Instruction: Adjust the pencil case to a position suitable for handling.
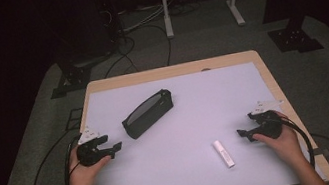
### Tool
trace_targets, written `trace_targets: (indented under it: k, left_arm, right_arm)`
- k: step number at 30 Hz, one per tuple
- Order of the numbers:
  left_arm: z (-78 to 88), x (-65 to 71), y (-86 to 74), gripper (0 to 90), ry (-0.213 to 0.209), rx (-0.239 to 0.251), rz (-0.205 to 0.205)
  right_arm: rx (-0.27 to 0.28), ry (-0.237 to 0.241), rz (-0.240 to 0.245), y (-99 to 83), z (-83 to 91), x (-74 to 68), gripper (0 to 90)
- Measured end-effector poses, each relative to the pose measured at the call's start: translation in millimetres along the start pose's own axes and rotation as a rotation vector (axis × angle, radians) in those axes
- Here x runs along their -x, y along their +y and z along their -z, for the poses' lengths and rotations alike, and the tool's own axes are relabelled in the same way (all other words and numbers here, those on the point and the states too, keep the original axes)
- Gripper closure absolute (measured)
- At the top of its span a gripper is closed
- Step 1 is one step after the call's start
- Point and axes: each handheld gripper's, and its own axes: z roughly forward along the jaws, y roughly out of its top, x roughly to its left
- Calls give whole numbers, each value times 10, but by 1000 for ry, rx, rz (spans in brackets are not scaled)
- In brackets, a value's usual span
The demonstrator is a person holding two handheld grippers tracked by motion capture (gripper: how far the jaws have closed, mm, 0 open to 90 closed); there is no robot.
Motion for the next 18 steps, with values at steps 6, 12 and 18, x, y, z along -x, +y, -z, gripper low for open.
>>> trace_targets:
  k: [6, 12, 18]
  left_arm:
    - [-6, 25, 86, 336, -23, 23, -4]
    - [-27, 69, 136, 345, -28, 15, -19]
    - [-56, 126, 277, 359, -41, 30, -40]
  right_arm:
    - [0, 0, 0, 0, 0, 0, 156]
    - [0, 0, -1, 0, 0, 0, 156]
    - [0, 1, 0, 0, 0, 1, 156]
